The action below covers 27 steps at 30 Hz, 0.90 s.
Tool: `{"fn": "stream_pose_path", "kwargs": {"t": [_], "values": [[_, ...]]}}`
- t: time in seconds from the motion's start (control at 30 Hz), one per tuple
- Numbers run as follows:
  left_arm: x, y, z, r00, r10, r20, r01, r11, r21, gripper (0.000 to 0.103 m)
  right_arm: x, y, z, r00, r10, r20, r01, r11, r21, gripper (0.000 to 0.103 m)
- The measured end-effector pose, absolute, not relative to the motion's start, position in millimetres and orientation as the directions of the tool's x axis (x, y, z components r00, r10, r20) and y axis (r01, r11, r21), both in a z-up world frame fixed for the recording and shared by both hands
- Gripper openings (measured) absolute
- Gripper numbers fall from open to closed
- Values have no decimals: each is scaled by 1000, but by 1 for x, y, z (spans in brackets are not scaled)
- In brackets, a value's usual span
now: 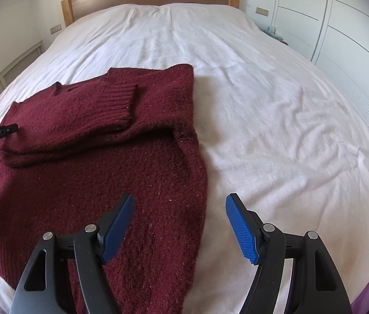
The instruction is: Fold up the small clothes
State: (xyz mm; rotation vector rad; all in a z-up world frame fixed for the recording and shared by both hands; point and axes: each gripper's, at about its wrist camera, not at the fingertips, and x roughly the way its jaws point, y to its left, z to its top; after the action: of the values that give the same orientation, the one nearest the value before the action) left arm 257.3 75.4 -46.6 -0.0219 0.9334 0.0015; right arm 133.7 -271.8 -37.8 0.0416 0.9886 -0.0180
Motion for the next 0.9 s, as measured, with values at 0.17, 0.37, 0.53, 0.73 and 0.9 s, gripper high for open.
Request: {"fn": "stream_pose_path", "kwargs": {"t": [0.17,0.37,0.53,0.73,0.9], "values": [[246,77,-55,596,-6,-803,0,1000,-8,47,134,-268,-36,552,5,-834,26,999,23,74],[237,78,-52,591,-22,-807,3,1000,-25,51,132,-265,-31,564,6,-825,17,1000,19,74],[227,78,-49,587,-23,-809,14,1000,-19,51,129,-262,-25,577,1,-817,9,1000,8,74],[220,78,-45,581,-23,-813,14,1000,-19,52,123,-257,-14,598,-20,-802,4,1000,-21,74],[210,79,-37,581,-16,-814,7,1000,-15,52,118,-256,-6,609,-39,-792,3,999,-46,74]]}}
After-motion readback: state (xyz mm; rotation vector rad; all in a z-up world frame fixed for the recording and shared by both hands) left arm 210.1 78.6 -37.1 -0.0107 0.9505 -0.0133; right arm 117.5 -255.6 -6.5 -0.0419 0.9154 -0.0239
